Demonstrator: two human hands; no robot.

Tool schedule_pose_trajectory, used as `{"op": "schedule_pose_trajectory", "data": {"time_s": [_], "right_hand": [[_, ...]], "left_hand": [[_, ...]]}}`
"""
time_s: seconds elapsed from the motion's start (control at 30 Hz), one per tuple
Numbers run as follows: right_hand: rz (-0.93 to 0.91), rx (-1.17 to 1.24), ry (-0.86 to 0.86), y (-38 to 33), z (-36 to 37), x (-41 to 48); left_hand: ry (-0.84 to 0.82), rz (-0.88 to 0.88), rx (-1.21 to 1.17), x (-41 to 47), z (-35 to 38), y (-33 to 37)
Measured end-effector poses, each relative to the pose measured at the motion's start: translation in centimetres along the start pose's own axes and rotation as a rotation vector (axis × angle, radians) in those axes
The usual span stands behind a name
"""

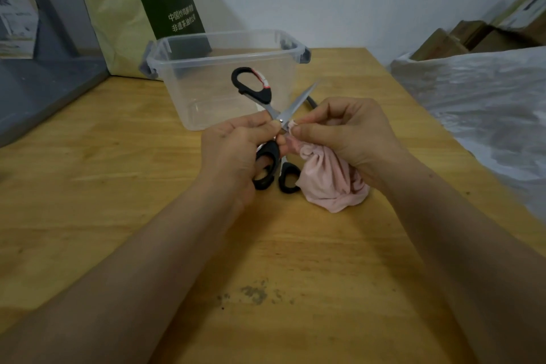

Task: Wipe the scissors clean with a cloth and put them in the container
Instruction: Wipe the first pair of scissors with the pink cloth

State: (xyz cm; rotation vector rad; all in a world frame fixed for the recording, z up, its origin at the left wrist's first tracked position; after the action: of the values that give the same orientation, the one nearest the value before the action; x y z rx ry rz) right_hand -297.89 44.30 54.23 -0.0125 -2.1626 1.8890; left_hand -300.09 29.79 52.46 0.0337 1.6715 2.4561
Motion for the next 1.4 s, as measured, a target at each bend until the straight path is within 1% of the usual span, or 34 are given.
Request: {"op": "schedule_pose_trajectory", "data": {"time_s": [0.1,0.17,0.3,0.43,0.53,0.6,0.67,0.73,0.8,0.87,0.97,1.03,1.27,1.4], "right_hand": [[0.005,-0.055,-0.022,-0.2,-0.4,-0.1],[0.016,-0.054,-0.037,-0.3,-0.6,-0.1],[0.025,-0.075,-0.022,-0.3,-1.4,-0.2],[0.078,-0.131,0.0,0.1,-3.0,-0.2],[0.104,-0.064,0.1,0.3,-4.9,0.1],[0.05,-0.077,0.192,-0.2,-5.9,0.2],[-0.027,-0.209,0.29,-0.8,-6.7,0.3],[-0.108,-0.403,0.395,-1.7,-7.1,0.2],[-0.21,-0.481,0.43,-2.8,-6.3,-0.3],[-0.254,-0.413,0.361,-3.2,-4.8,-0.6],[-0.16,-0.278,0.176,-2.3,-2.5,-0.8],[-0.08,-0.178,0.084,-1.6,-1.5,-0.8],[0.158,0.194,-0.01,-0.7,-0.2,-1.3],[0.121,0.314,0.009,-0.6,0.2,-1.2]], "left_hand": [[0.054,0.003,-0.069,0.3,-0.6,0.6],[0.058,0.004,-0.085,0.3,-0.7,0.8],[0.071,0.012,-0.082,0.4,-0.8,0.8],[0.103,0.054,-0.041,0.6,-1.5,1.4],[0.113,0.109,0.011,0.7,-1.7,1.9],[0.095,0.125,0.055,0.5,-1.4,1.8],[0.066,0.138,0.109,0.2,-0.8,1.6],[0.035,0.158,0.154,0.0,-0.3,1.4],[0.013,0.172,0.176,-0.1,0.0,1.3],[-0.006,0.185,0.177,-0.2,0.2,1.2],[-0.028,0.207,0.16,-0.4,0.4,1.3],[-0.046,0.217,0.156,-0.5,0.5,1.3],[-0.054,0.243,0.154,-0.5,0.5,1.1],[-0.088,0.238,0.131,-0.8,0.9,0.9]]}}
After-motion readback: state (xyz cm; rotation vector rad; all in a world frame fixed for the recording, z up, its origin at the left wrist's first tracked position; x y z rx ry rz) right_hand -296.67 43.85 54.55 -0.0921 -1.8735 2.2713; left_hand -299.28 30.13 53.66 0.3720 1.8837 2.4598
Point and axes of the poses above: each hand's wrist, its own x-axis towards the middle knuckle, its own z-axis out of the palm, y = z × x, the point moved 6 cm from there along x, towards the middle knuckle, and after that the axes turned 2 degrees about -y, right-handed, at the moved point
